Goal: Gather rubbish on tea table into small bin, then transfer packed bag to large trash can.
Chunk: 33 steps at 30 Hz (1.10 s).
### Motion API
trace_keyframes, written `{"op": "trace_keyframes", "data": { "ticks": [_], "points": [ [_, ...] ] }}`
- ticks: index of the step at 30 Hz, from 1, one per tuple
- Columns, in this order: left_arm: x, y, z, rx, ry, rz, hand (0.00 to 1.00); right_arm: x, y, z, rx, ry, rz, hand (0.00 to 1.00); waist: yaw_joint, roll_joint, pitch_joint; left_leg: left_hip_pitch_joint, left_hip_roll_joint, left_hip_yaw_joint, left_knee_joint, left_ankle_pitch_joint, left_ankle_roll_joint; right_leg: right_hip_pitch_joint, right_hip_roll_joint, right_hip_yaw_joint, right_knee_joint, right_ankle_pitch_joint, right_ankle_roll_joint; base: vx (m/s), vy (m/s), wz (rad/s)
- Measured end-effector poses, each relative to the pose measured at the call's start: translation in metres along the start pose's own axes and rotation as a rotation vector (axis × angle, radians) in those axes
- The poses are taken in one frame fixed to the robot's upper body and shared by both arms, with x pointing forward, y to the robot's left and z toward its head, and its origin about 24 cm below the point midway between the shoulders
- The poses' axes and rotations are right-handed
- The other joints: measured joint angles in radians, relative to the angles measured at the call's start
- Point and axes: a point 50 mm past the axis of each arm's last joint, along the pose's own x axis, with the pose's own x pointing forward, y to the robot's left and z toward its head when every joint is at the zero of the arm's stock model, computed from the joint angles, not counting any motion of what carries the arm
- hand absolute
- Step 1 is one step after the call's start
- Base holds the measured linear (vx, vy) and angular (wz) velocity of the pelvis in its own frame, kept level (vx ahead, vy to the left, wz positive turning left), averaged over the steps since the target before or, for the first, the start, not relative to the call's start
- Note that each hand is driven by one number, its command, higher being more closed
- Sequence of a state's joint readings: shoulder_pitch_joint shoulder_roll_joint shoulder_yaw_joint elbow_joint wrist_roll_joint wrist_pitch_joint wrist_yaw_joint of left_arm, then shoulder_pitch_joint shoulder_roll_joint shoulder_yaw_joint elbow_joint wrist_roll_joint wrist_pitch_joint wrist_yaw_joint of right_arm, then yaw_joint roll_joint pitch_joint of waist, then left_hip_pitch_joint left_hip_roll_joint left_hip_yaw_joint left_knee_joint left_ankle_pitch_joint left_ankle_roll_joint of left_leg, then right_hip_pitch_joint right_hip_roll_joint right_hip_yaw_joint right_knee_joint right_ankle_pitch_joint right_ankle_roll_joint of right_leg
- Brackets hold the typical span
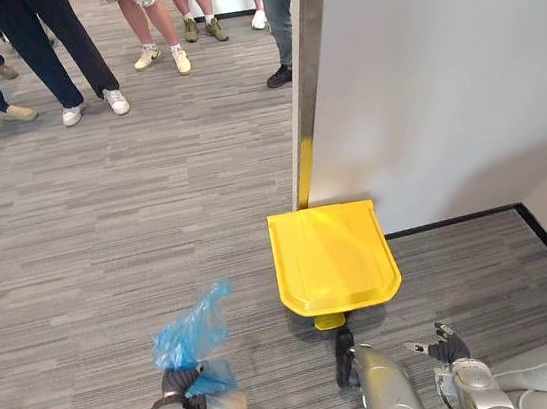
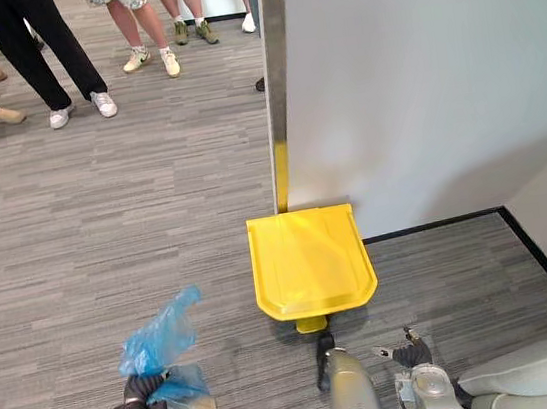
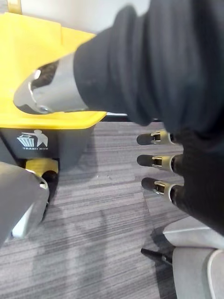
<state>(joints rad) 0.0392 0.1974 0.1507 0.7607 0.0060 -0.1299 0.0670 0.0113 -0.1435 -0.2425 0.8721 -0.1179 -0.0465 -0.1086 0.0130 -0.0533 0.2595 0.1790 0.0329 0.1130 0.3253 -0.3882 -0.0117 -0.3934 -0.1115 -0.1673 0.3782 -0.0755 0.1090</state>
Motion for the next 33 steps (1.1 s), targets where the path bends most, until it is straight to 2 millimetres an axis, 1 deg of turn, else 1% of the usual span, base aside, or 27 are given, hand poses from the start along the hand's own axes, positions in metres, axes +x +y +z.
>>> {"op": "trace_keyframes", "data": {
  "ticks": [1,2,3,4,5,6,7,9,10,12,14,16,19,21,22,24,25,28,29,30,32,33],
  "points": [
    [0.002,-0.006,0.007,-0.014,-0.023,-0.009,1.0,0.002,-0.005,0.004,0.018,-0.009,-0.021,0.0,0.004,-0.001,0.002,0.002,0.006,-0.007,0.02,-0.023,-0.007,0.006,0.006,-0.001,-0.001,0.012,-0.03,0.18,-0.127,0.27],
    [0.004,-0.01,0.014,-0.026,-0.047,-0.019,1.0,0.003,-0.012,0.014,0.058,-0.042,-0.051,0.0,0.01,0.035,0.015,-0.003,0.031,-0.013,0.019,-0.033,-0.017,0.006,0.02,-0.019,0.002,0.0,-0.016,0.17,-0.097,0.19],
    [0.005,-0.01,0.019,-0.03,-0.067,-0.017,1.0,0.004,-0.013,0.024,0.076,-0.079,-0.06,0.0,0.007,0.05,0.022,-0.005,0.041,-0.026,0.001,-0.037,-0.012,0.001,0.031,-0.022,0.011,-0.001,-0.019,0.15,-0.077,0.21],
    [0.007,-0.008,0.024,-0.041,-0.085,-0.006,1.0,0.004,-0.015,0.028,0.097,-0.097,-0.067,0.0,0.005,0.052,0.023,0.004,0.043,-0.031,-0.024,-0.036,-0.015,-0.019,0.044,0.001,0.038,-0.009,-0.031,0.18,-0.094,0.23],
    [0.007,-0.008,0.025,-0.041,-0.087,-0.006,1.0,0.004,-0.017,0.028,0.113,-0.098,-0.073,0.0,0.006,0.055,0.024,0.012,0.049,-0.033,-0.033,-0.033,-0.019,-0.019,0.049,0.001,0.046,-0.01,-0.032,0.21,-0.08,0.25],
    [0.007,-0.008,0.026,-0.041,-0.089,-0.006,1.0,0.003,-0.019,0.026,0.151,-0.09,-0.09,0.0,0.009,0.059,0.018,0.036,0.06,-0.037,-0.049,-0.019,-0.042,-0.015,0.056,-0.012,0.076,-0.014,-0.047,0.18,-0.058,0.23],
    [0.007,-0.009,0.026,-0.041,-0.09,-0.008,1.0,0.003,-0.019,0.026,0.162,-0.088,-0.093,0.0,0.009,0.057,0.017,0.04,0.065,-0.034,-0.047,-0.014,-0.05,-0.013,0.055,-0.018,0.088,-0.02,-0.063,0.18,-0.052,0.24],
    [0.008,-0.012,0.028,-0.048,-0.093,-0.016,1.0,0.003,-0.02,0.024,0.176,-0.083,-0.1,0.0,0.007,0.055,0.011,0.042,0.073,-0.028,-0.045,0.004,-0.066,-0.012,0.052,-0.034,0.119,-0.044,-0.12,0.18,-0.06,0.22],
    [0.009,-0.014,0.03,-0.051,-0.1,-0.019,1.0,0.003,-0.02,0.024,0.182,-0.082,-0.1,0.0,0.006,0.052,0.01,0.039,0.073,-0.027,-0.047,0.02,-0.071,-0.012,0.041,-0.044,0.129,-0.053,-0.131,0.15,-0.042,0.24],
    [0.009,-0.015,0.032,-0.052,-0.106,-0.02,1.0,0.003,-0.019,0.024,0.194,-0.08,-0.097,0.0,0.006,0.051,0.005,0.036,0.07,-0.023,-0.054,0.04,-0.073,-0.012,0.036,-0.046,0.127,-0.059,-0.138,0.09,-0.026,0.13],
    [0.01,-0.015,0.033,-0.05,-0.109,-0.022,1.0,0.003,-0.013,0.025,0.2,-0.079,-0.082,0.0,0.007,0.049,-0.005,0.036,0.07,-0.017,-0.075,0.062,-0.077,-0.013,0.035,-0.048,0.113,-0.059,-0.138,0.08,-0.02,0.04],
    [0.009,-0.018,0.032,-0.038,-0.108,-0.036,1.0,0.002,0.0,0.031,0.167,-0.101,-0.034,0.0,0.008,0.046,-0.012,0.033,0.068,-0.01,-0.094,0.076,-0.089,-0.019,0.034,-0.048,0.103,-0.059,-0.138,0.04,-0.013,0.03],
    [0.008,-0.022,0.031,-0.023,-0.108,-0.055,1.0,0.0,0.018,0.042,0.123,-0.141,0.03,0.0,0.01,0.041,-0.033,0.012,0.055,-0.008,-0.119,0.094,-0.088,-0.05,0.025,-0.046,0.098,-0.055,-0.143,0.01,-0.009,0.02],
    [0.007,-0.025,0.034,-0.016,-0.122,-0.067,1.0,-0.003,0.038,0.065,0.066,-0.229,0.106,0.0,0.012,0.042,-0.034,0.004,0.048,-0.009,-0.152,0.126,-0.089,-0.053,0.023,-0.047,0.059,-0.031,-0.141,0.01,-0.032,0.05],
    [0.007,-0.025,0.035,-0.016,-0.125,-0.067,1.0,-0.003,0.042,0.072,0.052,-0.255,0.123,0.0,0.013,0.042,-0.035,0.002,0.047,-0.009,-0.158,0.131,-0.091,-0.053,0.024,-0.047,0.051,-0.025,-0.143,0.0,-0.031,0.01],
    [0.007,-0.027,0.04,-0.014,-0.144,-0.074,1.0,-0.007,0.054,0.096,0.015,-0.35,0.164,0.0,0.026,0.044,-0.034,-0.007,0.05,-0.015,-0.178,0.139,-0.088,-0.053,0.028,-0.053,0.018,-0.009,-0.131,-0.02,-0.035,0.05],
    [0.007,-0.028,0.04,-0.012,-0.149,-0.077,1.0,-0.007,0.056,0.101,0.01,-0.368,0.171,0.0,0.029,0.044,-0.034,-0.012,0.051,-0.02,-0.181,0.139,-0.088,-0.053,0.028,-0.057,0.01,-0.004,-0.132,-0.03,-0.035,0.2],
    [0.007,-0.031,0.046,-0.008,-0.172,-0.089,1.0,-0.012,0.064,0.133,-0.018,-0.486,0.198,0.0,0.028,0.051,-0.037,-0.074,0.06,-0.053,-0.187,0.139,-0.089,-0.065,0.019,-0.1,-0.051,0.039,-0.125,-0.05,-0.022,0.4],
    [0.006,-0.032,0.048,-0.011,-0.182,-0.093,1.0,-0.014,0.066,0.143,-0.029,-0.517,0.203,0.0,0.029,0.052,-0.037,-0.093,0.063,-0.065,-0.185,0.139,-0.089,-0.067,0.02,-0.114,-0.073,0.053,-0.119,-0.05,-0.029,0.47],
    [0.006,-0.032,0.051,-0.02,-0.195,-0.094,1.0,-0.016,0.068,0.154,-0.052,-0.558,0.211,0.0,0.031,0.053,-0.037,-0.117,0.067,-0.078,-0.183,0.139,-0.089,-0.067,0.02,-0.127,-0.099,0.069,-0.1,-0.04,-0.028,0.46],
    [0.006,-0.032,0.055,-0.037,-0.211,-0.096,1.0,-0.017,0.067,0.17,-0.071,-0.603,0.21,0.0,0.032,0.053,-0.037,-0.139,0.07,-0.087,-0.184,0.139,-0.089,-0.067,0.021,-0.134,-0.125,0.088,-0.104,-0.04,-0.016,0.38],
    [0.005,-0.033,0.057,-0.034,-0.221,-0.1,1.0,-0.017,0.065,0.183,-0.088,-0.641,0.204,0.0,0.042,0.053,-0.037,-0.152,0.07,-0.089,-0.183,0.139,-0.089,-0.067,0.022,-0.135,-0.142,0.1,-0.099,-0.04,-0.005,0.24]
  ]
}}
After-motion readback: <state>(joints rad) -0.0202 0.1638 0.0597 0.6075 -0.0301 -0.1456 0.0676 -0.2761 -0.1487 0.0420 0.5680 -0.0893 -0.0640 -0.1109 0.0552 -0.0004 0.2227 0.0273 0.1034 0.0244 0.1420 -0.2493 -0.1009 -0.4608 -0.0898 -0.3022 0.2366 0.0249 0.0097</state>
